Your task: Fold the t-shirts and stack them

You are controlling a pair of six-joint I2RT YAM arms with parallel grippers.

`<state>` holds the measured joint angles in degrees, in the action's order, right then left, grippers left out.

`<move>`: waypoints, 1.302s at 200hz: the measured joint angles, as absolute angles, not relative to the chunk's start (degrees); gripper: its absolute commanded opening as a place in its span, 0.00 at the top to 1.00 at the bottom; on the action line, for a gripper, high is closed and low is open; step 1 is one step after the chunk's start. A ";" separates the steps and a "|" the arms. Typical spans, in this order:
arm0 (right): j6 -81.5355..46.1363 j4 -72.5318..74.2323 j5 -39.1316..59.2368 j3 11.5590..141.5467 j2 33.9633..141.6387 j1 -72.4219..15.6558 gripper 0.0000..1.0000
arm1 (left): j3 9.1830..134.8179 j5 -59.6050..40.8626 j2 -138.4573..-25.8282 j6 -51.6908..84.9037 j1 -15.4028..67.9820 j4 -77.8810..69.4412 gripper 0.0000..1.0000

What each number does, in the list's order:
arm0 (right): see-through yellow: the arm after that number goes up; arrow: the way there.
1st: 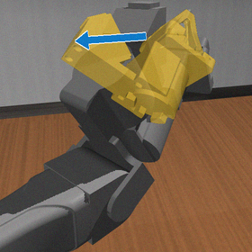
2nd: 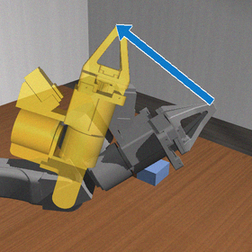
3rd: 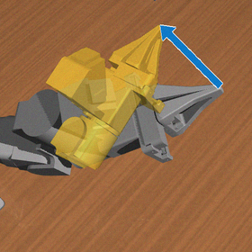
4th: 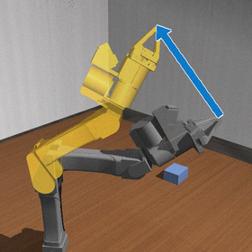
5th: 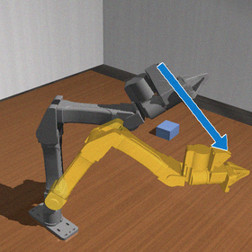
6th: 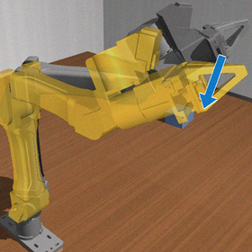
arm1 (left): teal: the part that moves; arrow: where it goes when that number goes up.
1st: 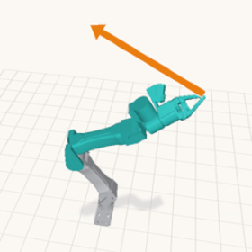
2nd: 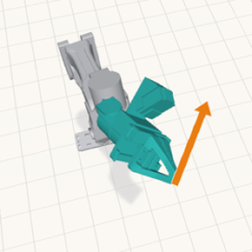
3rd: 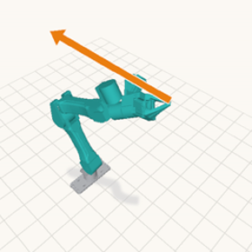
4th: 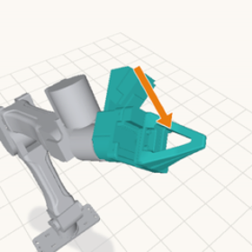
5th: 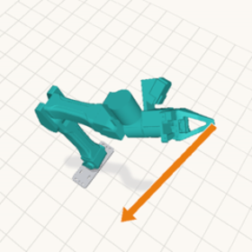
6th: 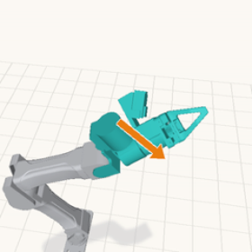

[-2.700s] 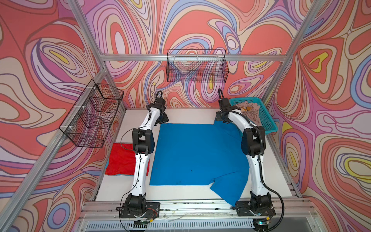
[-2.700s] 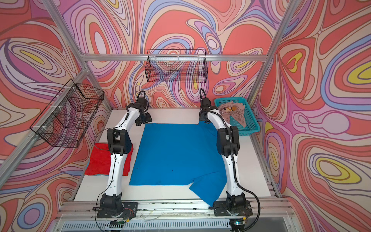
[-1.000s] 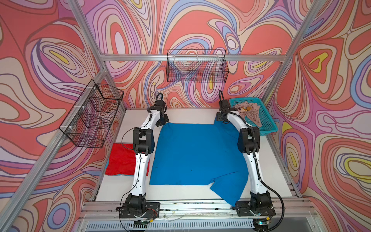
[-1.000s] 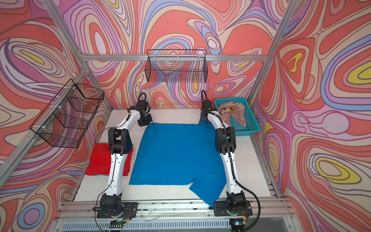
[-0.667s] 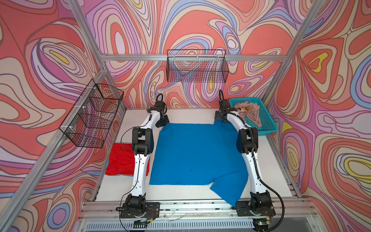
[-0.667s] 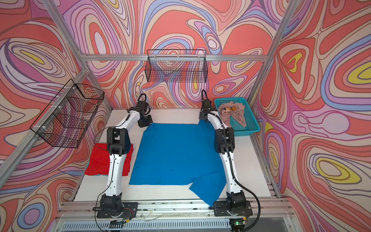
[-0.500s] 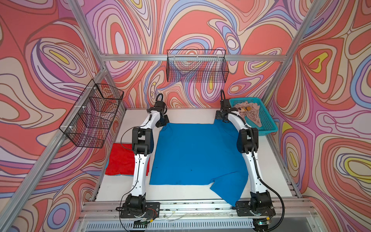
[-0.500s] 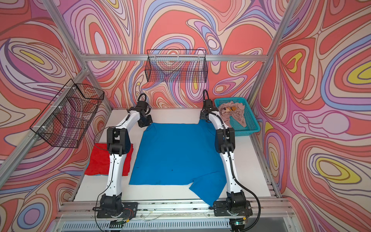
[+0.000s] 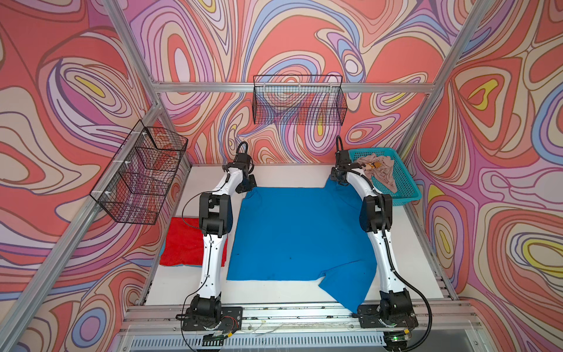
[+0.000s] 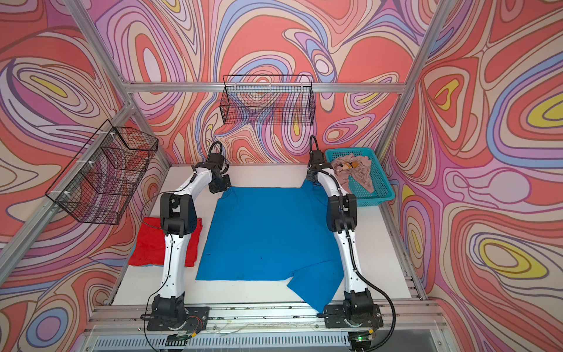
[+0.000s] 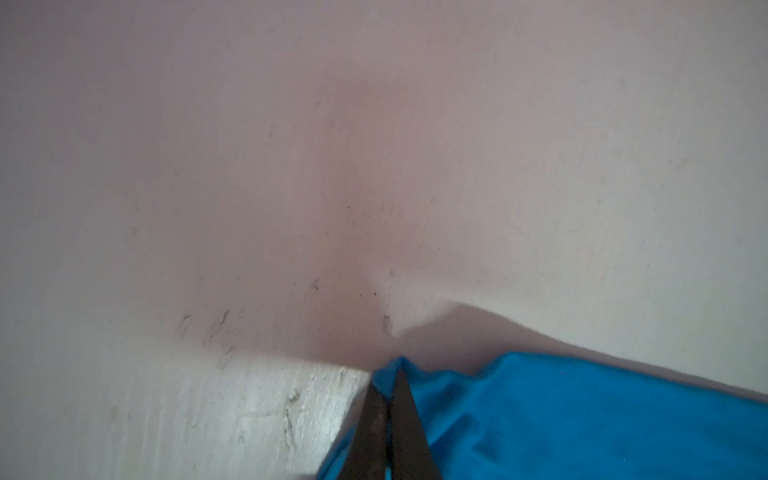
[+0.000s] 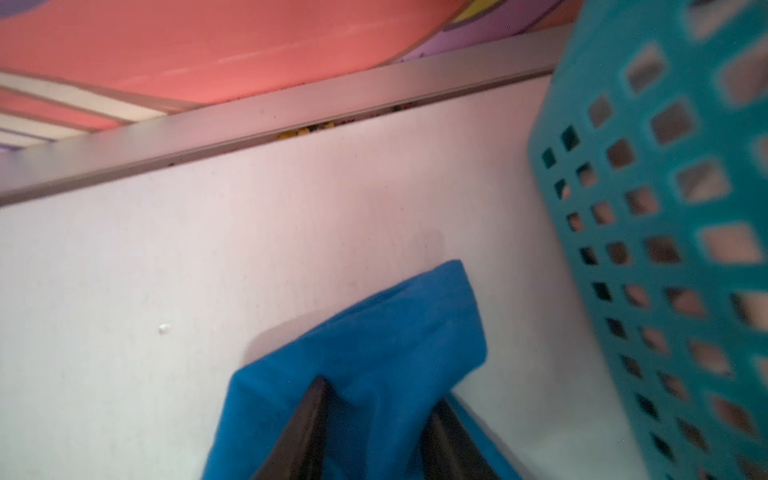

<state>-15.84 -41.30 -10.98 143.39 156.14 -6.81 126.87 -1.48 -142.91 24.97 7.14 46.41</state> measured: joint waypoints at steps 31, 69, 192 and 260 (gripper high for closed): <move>-15.70 -40.95 -11.46 143.24 156.11 -6.92 1.00 | 126.72 -0.54 -142.47 24.36 7.14 45.74 1.00; -15.09 -39.59 -12.40 139.74 154.17 -6.98 1.00 | 123.90 0.97 -139.72 23.86 7.14 44.18 1.00; -13.32 -33.58 -16.93 117.38 136.11 -7.75 1.00 | 103.85 4.23 -127.04 21.78 8.43 30.89 1.00; -14.52 -27.77 -17.69 100.95 120.68 -9.19 1.00 | 91.81 5.72 -118.52 21.21 8.97 22.02 1.00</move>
